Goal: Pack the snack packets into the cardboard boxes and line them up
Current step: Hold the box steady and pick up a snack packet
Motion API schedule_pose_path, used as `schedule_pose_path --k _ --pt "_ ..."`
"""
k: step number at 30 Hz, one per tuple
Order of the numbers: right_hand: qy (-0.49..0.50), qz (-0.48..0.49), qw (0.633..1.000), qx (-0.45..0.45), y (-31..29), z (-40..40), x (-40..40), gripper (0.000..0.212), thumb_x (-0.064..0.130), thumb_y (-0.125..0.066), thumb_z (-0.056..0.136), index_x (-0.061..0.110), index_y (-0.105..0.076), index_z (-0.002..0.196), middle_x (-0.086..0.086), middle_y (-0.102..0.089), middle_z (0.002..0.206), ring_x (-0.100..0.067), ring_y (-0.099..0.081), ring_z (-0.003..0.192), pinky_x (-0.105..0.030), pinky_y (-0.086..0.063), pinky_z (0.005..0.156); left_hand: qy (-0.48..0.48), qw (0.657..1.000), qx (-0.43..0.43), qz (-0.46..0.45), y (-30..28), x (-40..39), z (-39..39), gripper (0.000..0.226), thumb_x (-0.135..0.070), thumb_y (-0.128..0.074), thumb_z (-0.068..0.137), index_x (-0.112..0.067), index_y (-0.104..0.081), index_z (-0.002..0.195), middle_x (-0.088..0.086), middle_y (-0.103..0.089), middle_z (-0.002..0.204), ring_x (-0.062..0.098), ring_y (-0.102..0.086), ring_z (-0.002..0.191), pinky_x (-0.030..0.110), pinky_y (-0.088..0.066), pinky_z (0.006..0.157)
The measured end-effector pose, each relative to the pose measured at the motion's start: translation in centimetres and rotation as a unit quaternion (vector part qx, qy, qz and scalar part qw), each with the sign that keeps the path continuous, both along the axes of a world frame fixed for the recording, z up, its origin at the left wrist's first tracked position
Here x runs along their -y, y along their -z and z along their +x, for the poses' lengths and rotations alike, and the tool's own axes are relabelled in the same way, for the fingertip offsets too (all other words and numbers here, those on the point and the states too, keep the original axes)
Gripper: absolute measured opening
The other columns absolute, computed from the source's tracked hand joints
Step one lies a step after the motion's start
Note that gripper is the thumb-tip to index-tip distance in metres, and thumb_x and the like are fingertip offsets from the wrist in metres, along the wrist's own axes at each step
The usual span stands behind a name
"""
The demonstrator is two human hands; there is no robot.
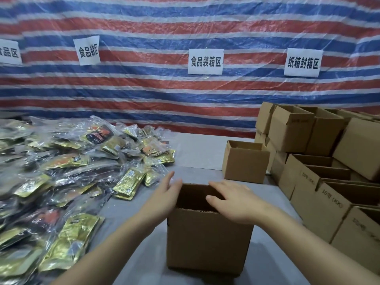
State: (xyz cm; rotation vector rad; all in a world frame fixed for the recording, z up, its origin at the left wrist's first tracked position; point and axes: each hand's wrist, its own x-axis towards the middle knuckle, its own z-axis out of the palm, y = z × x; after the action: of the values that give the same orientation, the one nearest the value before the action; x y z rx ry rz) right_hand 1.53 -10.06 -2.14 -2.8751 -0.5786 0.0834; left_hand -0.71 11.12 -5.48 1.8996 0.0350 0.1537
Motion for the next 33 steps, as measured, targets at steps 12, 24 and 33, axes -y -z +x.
schedule_pose_path --k 12,24,33 --pt "0.007 -0.013 1.0 -0.003 0.2 0.2 0.4 0.061 0.064 -0.032 0.1 0.04 -0.024 0.155 0.015 -0.034 0.157 -0.012 -0.03 0.143 -0.038 -0.018 0.12 -0.168 0.839 -0.117 0.505 5.9 -13.4 14.1 0.053 -0.05 -0.053 0.091 -0.008 -0.05 0.124 0.013 -0.061 0.117 0.03 -0.059 0.106 0.038 -0.052 0.086" --pt "0.009 -0.011 1.0 -0.025 -0.4 -0.6 0.2 0.06 0.064 -0.029 0.101 0.04 -0.021 0.156 0.014 -0.033 0.157 -0.014 -0.028 0.144 -0.04 -0.015 0.121 -0.148 0.897 -0.159 0.384 7.0 -12.4 15.3 0.033 -0.038 -0.054 0.091 -0.006 -0.059 0.099 0.011 -0.066 0.095 0.021 -0.061 0.078 0.028 -0.048 0.061" --pt "0.024 0.003 0.998 -0.062 -1.7 -0.4 -0.4 0.071 0.075 -0.021 0.095 0.037 -0.027 0.155 0.008 -0.034 0.159 -0.018 -0.031 0.145 -0.045 -0.022 0.12 -0.102 0.988 0.107 -0.032 -1.9 -8.7 8.9 0.015 -0.022 -0.064 0.093 -0.011 -0.062 0.101 0.012 -0.064 0.079 0.027 -0.062 0.064 0.043 -0.056 0.062"
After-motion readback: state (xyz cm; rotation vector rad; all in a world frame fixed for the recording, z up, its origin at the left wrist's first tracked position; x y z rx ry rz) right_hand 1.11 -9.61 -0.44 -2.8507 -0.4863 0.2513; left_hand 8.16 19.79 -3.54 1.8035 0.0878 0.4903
